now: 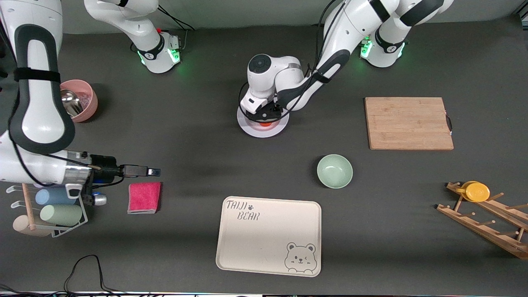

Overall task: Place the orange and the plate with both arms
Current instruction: 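Open the left gripper and withdraw while the right gripper nears the plate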

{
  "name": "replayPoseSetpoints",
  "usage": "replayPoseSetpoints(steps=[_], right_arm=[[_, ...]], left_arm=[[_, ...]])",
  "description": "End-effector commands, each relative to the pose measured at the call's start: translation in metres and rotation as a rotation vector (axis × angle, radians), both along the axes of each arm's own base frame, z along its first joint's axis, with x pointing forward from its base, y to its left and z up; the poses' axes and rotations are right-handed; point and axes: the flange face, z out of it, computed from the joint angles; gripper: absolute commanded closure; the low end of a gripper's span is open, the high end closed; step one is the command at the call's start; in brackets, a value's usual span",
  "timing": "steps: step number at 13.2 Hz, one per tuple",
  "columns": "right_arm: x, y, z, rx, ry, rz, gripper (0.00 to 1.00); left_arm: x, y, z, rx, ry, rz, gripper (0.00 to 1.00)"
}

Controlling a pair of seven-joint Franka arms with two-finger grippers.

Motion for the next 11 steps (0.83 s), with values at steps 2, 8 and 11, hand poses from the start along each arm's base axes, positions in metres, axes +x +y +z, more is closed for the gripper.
replayPoseSetpoints(steps=[2,8,11], right_arm=[[-0.025,0.003,-0.030,0.113,-0.018,-0.001,0.00],[-0.088,0.038,-0.096,0.322,-0.033,0.001,0.00],[-0.122,0.056,-0.128,0.356,-0.089,-0.009,0.00]], left_arm=[[-0.009,0.002,0.088,0.047,-0.038,0.022,0.00],[0.085,0.132,0.255,0.095,0.122,0.056,0.00],[0.162,0.234,0.333,0.105,0.172,0.096,0.00]])
